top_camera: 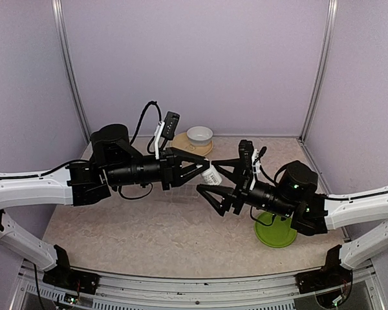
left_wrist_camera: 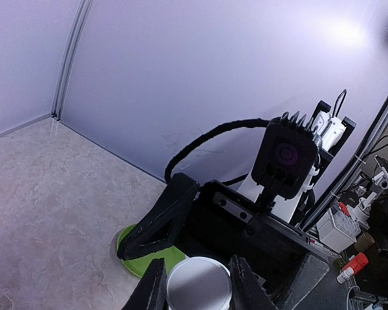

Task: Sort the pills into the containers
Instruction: Pass from the right arm to the left, then place the pill bottle at the center of the board, then adjust the pill container at the center of the board.

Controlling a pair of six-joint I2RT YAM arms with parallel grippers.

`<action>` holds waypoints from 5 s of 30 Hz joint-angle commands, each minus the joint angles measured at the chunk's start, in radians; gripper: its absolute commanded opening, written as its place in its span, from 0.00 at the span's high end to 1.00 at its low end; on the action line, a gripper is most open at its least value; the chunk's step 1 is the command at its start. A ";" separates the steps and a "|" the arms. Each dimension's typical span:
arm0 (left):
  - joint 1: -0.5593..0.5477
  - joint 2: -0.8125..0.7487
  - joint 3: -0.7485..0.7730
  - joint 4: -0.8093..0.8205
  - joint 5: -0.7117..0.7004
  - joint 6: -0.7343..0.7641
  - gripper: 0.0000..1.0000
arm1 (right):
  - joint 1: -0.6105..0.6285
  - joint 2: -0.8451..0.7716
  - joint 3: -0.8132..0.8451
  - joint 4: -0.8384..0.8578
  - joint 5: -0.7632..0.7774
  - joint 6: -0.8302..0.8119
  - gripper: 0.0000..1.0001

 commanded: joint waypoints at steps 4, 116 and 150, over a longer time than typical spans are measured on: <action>0.013 -0.045 0.008 -0.062 -0.096 0.014 0.86 | 0.002 -0.008 0.013 -0.029 0.033 -0.025 0.00; 0.475 0.601 0.047 0.083 -0.185 -0.059 0.31 | -0.149 0.588 0.369 -0.587 0.396 -0.071 0.00; 0.475 0.722 0.006 0.181 -0.048 -0.120 0.34 | -0.278 0.820 0.488 -0.574 0.284 -0.068 0.00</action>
